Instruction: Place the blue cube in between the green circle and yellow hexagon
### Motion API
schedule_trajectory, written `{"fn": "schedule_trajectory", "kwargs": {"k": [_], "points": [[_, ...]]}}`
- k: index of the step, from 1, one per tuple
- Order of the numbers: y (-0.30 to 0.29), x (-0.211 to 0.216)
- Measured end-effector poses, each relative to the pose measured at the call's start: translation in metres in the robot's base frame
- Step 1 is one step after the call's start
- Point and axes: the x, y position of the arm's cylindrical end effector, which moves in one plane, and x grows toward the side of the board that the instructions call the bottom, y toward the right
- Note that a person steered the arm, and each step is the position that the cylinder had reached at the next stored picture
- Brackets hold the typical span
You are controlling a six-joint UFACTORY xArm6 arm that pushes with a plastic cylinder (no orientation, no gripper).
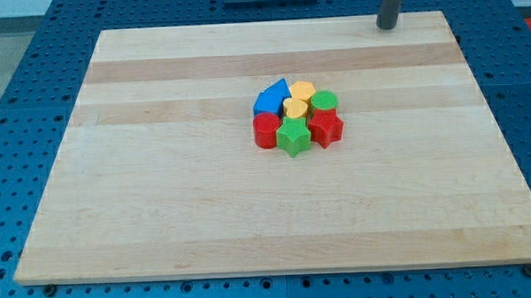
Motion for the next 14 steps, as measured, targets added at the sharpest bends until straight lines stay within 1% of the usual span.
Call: {"fn": "schedule_trajectory", "kwargs": {"k": [1, 3, 4, 6, 7, 8, 10, 11, 12, 14], "points": [[0.0, 0.007], [-0.011, 0.047], [-0.05, 0.064], [-0.173, 0.078], [-0.225, 0.095], [-0.247, 0.125], [-0.239, 0.189], [-0.216, 0.199], [-0.185, 0.192], [-0.126, 0.162]]}}
